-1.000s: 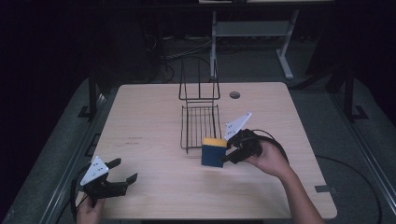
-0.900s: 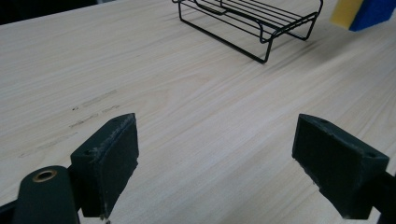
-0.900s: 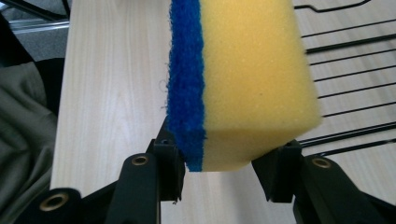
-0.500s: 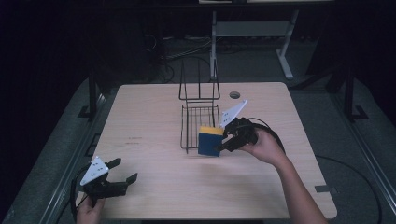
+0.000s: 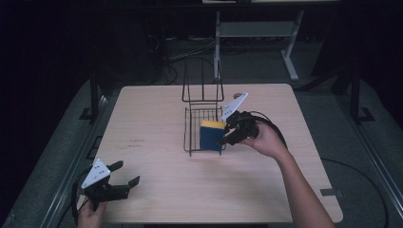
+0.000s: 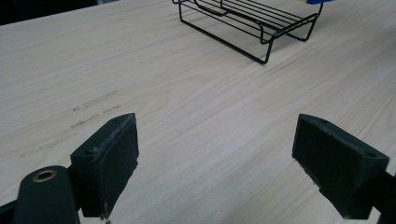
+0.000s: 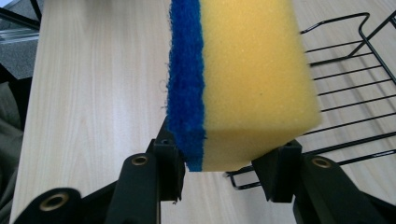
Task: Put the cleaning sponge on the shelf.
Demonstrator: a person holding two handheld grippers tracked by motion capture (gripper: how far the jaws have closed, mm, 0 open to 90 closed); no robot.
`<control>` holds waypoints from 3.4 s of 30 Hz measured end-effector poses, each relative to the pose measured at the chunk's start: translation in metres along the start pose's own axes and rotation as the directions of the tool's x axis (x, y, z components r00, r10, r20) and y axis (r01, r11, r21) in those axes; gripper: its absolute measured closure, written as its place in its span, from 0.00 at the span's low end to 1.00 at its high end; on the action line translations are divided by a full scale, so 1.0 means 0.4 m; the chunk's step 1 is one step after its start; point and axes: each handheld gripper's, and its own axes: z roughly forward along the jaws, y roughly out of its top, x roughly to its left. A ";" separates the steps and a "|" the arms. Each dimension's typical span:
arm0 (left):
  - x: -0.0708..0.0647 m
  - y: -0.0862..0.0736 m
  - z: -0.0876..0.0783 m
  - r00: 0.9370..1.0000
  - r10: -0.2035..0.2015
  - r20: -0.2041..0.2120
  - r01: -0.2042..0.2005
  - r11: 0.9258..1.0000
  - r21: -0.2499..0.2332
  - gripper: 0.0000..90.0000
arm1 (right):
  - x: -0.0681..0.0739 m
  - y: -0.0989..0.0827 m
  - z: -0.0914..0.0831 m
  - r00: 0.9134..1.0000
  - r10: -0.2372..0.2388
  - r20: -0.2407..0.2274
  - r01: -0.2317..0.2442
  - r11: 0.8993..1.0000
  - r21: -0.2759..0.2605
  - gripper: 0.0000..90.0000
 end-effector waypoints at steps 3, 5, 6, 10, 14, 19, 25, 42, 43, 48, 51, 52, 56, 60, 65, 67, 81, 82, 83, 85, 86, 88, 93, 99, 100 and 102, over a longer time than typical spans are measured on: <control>0.000 0.000 -0.001 1.000 -0.001 0.001 0.001 1.000 -0.002 0.16 | -0.016 0.000 0.002 1.000 0.010 -0.007 -0.010 1.000 -0.010 0.63; 0.001 0.000 -0.001 1.000 -0.001 0.001 0.001 1.000 -0.002 0.16 | -0.027 -0.001 0.005 1.000 0.018 -0.003 -0.018 1.000 -0.002 0.63; 0.001 0.000 -0.001 1.000 -0.001 0.001 0.001 1.000 -0.002 0.16 | -0.027 -0.001 0.005 1.000 0.018 -0.003 -0.018 1.000 -0.002 0.63; 0.000 -0.001 0.000 1.000 0.000 0.001 0.000 1.000 -0.001 0.16 | -0.047 0.003 0.013 0.999 0.034 -0.010 -0.034 0.999 0.004 0.63; 0.002 -0.001 -0.001 1.000 -0.002 -0.002 0.002 1.000 -0.003 0.16 | -0.058 0.003 0.018 0.999 0.042 -0.008 -0.042 0.999 0.005 0.63; 0.002 -0.001 0.000 1.000 -0.001 0.000 0.001 1.000 0.000 0.16 | -0.078 0.009 0.022 0.999 0.040 -0.002 -0.040 0.999 0.000 0.63; 0.003 -0.001 0.000 1.000 -0.001 0.000 0.001 1.000 0.000 0.16 | -0.107 0.014 0.022 0.998 0.057 0.010 -0.057 0.998 -0.001 0.63; 0.004 -0.002 0.000 1.000 -0.001 0.001 0.001 1.000 0.000 0.16 | -0.147 0.005 0.056 0.997 0.077 0.015 -0.078 0.997 0.016 0.62; 0.005 -0.002 -0.001 1.000 0.000 0.001 0.000 1.000 -0.001 0.16 | -0.150 0.004 0.060 0.996 0.084 0.018 -0.084 0.996 0.019 0.62; 0.004 -0.002 -0.001 1.000 -0.001 0.001 0.001 1.000 -0.001 0.16 | -0.155 0.002 0.071 0.996 0.091 0.013 -0.091 0.996 0.017 0.62; 0.005 -0.003 -0.001 1.000 -0.001 -0.001 0.001 1.000 -0.001 0.16 | -0.158 0.000 0.077 0.995 0.099 0.013 -0.099 0.995 0.022 0.62; 0.005 -0.002 -0.002 1.000 0.000 -0.001 0.000 1.000 0.000 0.16 | -0.160 -0.001 0.079 0.995 0.100 0.010 -0.100 0.995 0.020 0.62; 0.004 -0.003 -0.001 1.000 -0.001 0.000 0.001 1.000 0.000 0.16 | -0.165 -0.002 0.084 0.995 0.102 0.010 -0.102 0.995 0.013 0.62; 0.005 -0.003 -0.001 1.000 -0.001 -0.001 0.001 1.000 -0.001 0.16 | -0.169 -0.003 0.088 0.994 0.104 0.018 -0.104 0.994 0.016 0.62; 0.007 -0.004 -0.002 1.000 -0.004 -0.003 0.004 1.000 -0.001 0.16 | -0.176 -0.004 0.092 0.993 0.111 0.027 -0.111 0.994 0.009 0.62; 0.007 -0.004 -0.003 1.000 -0.004 -0.003 0.004 1.000 -0.001 0.16 | -0.180 -0.006 0.092 0.993 0.113 0.032 -0.114 0.993 0.011 0.62; 0.009 -0.005 -0.001 1.000 -0.004 -0.003 0.004 1.000 -0.001 0.16 | -0.189 -0.013 0.099 0.992 0.124 0.039 -0.124 0.992 0.011 0.62; 0.009 -0.005 -0.002 1.000 -0.004 -0.002 0.004 1.000 0.001 0.16 | -0.189 -0.013 0.099 0.992 0.122 0.039 -0.123 0.992 0.012 0.62; 0.009 -0.005 -0.002 1.000 -0.003 -0.002 0.003 1.000 0.001 0.16 | -0.189 -0.013 0.100 0.992 0.123 0.037 -0.123 0.992 0.016 0.62; 0.008 -0.005 -0.002 1.000 -0.005 -0.001 0.005 1.000 0.001 0.16 | -0.189 -0.013 0.099 0.992 0.122 0.039 -0.123 0.992 0.016 0.62; 0.008 -0.005 -0.002 1.000 -0.005 -0.001 0.005 1.000 0.001 0.16 | -0.189 -0.013 0.099 0.992 0.120 0.038 -0.121 0.993 0.014 0.62; 0.009 -0.005 -0.002 1.000 -0.004 -0.001 0.004 1.000 0.000 0.16 | -0.188 -0.013 0.099 0.993 0.113 0.040 -0.113 0.993 0.015 0.62; 0.009 -0.005 -0.002 1.000 -0.004 -0.001 0.004 1.000 0.000 0.16 | -0.188 -0.014 0.102 0.992 0.117 0.037 -0.117 0.993 0.021 0.59; 0.009 -0.004 -0.003 1.000 -0.004 -0.001 0.004 1.000 -0.002 0.16 | -0.187 -0.013 0.106 0.992 0.119 0.042 -0.120 0.992 0.023 0.55; 0.009 -0.004 -0.003 1.000 -0.004 -0.001 0.004 1.000 -0.002 0.16 | -0.187 -0.012 0.106 0.992 0.118 0.038 -0.118 0.993 0.017 0.55; 0.009 -0.005 -0.003 1.000 -0.005 -0.001 0.005 1.000 -0.002 0.16 | -0.186 -0.011 0.106 0.993 0.116 0.039 -0.116 0.993 0.018 0.55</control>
